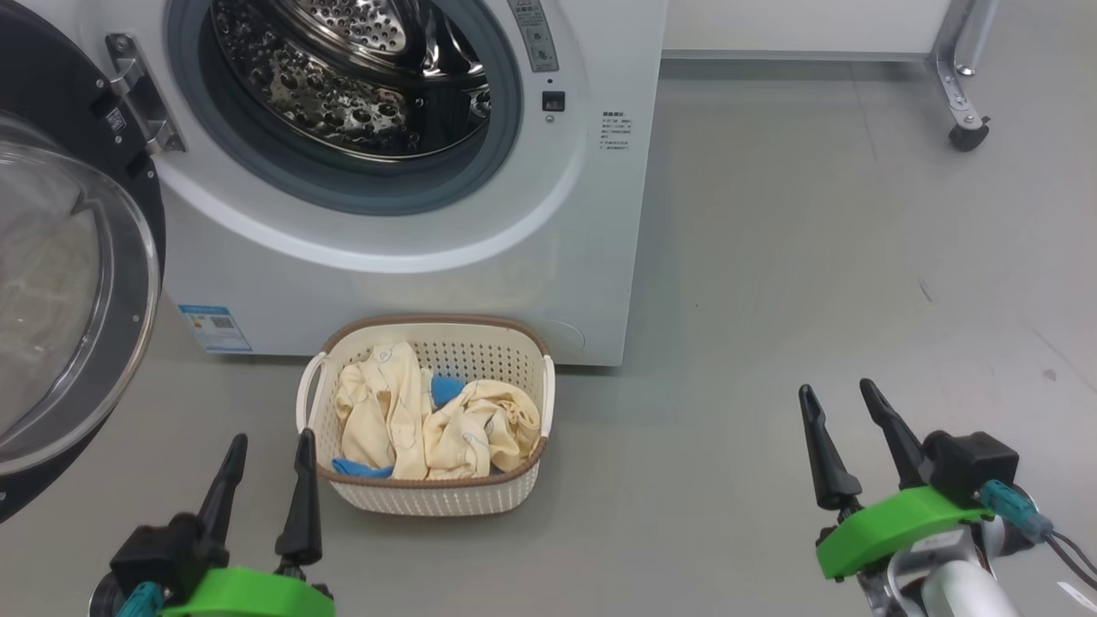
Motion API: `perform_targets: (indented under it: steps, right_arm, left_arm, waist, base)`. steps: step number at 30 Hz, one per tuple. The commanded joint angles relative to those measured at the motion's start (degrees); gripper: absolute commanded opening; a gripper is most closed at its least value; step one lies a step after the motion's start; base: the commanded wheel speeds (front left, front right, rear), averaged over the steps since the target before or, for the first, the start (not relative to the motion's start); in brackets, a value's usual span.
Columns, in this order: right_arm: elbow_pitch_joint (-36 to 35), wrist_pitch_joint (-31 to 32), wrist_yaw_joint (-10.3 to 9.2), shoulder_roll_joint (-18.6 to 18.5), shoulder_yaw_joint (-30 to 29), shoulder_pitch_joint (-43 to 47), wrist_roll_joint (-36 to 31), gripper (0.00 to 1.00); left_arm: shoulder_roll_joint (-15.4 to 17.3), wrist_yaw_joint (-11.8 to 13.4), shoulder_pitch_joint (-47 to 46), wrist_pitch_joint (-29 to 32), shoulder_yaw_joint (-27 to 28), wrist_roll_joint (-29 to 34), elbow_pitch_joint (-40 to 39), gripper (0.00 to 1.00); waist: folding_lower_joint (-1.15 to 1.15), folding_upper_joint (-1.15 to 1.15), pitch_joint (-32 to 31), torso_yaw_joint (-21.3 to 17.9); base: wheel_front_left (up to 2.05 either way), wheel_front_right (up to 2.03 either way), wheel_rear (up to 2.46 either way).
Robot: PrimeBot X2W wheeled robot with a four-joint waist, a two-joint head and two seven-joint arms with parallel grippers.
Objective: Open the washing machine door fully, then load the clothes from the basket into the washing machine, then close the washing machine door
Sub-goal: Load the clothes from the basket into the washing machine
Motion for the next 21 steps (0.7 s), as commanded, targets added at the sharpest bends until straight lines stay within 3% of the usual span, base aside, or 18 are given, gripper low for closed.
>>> perform_targets:
  steps: [1,7,21]
  right_arm:
    - [-1.62,-0.54,0.03,-0.01,0.98,-2.32,0.10,1.00]
    - [-1.32,-0.55,0.03,0.02,1.12,-2.33,0.25,1.00]
    - [-1.49,-0.55,0.03,0.02,0.94,-1.96,0.17,1.00]
  left_arm:
    - [0.52,-0.24,-2.31,-0.81,2.20,0.34,-1.43,1.00]
    - [2.07,-0.38,-2.71,-0.81,-0.94,-5.75,-0.16,1.00]
    - [1.72,-0.39,-2.75,-0.81,0.67,-4.04,-0.19,1.00]
  waist:
    - [0.00,0.00,0.05,0.02]
    - [0.00,0.00,-0.21,-0.07]
    - [0.00,0.00,-0.40,0.63]
  base:
    - [0.00,0.00,0.00]
    - [0.20,-0.20,0.00]
    - [1.48,-1.48,0.00]
